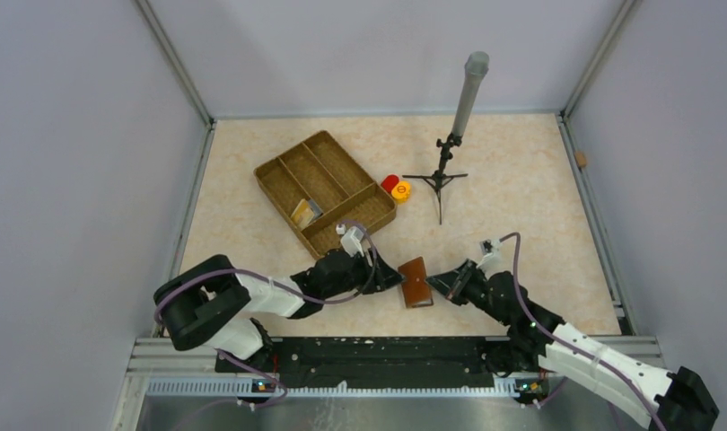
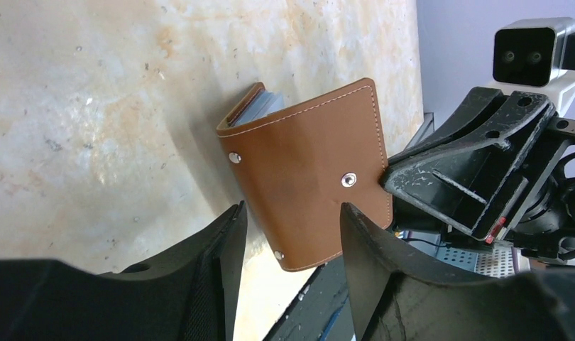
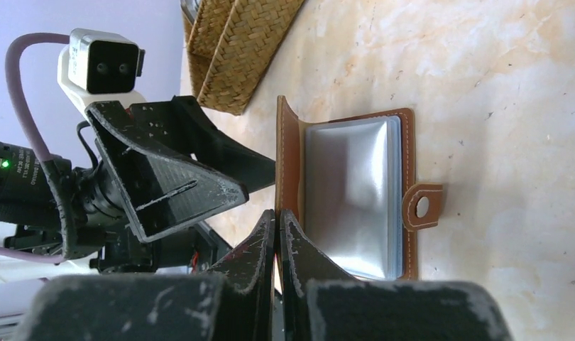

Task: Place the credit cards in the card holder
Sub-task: Close the card holder at the center of the board.

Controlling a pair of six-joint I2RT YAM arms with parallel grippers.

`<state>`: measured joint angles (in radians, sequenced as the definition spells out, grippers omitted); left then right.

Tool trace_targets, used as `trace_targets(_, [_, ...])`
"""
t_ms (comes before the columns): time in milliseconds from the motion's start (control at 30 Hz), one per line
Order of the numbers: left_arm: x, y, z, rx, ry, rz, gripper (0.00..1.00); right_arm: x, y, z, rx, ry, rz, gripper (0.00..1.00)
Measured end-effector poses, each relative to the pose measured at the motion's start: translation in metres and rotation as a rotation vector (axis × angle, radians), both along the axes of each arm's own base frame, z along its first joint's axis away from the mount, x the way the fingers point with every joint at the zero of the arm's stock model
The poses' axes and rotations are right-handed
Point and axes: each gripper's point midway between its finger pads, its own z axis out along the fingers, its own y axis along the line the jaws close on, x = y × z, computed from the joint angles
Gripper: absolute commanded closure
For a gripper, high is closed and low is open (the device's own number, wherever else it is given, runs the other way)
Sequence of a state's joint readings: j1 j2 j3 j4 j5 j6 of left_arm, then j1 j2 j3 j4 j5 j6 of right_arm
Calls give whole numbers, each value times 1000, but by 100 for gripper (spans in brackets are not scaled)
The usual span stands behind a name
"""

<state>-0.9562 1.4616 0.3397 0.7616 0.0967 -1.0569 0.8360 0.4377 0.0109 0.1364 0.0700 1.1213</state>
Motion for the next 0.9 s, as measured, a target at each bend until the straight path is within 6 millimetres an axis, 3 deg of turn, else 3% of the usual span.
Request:
trace_targets(133, [-5,6,-4,3,42,13,44,-2,-1,-1,-3,6,3,100])
trace_targets(300, [-13,9,-19,2,99,10,45,-5,-7,-18,-55,55,-6,100])
trace_targets(433, [-17,0,-36,-28,161,-11,48,-5,-7,-19,-46,72,-16,100])
trace_targets(667, [-21,-23,-37,-154,190,-53,50,-5,-22,-46,-128,158,-88,100])
trace_targets(900, [-21,-28,-35,-194,172,-60,49,-7,-31,-70,-204,233,-123,100])
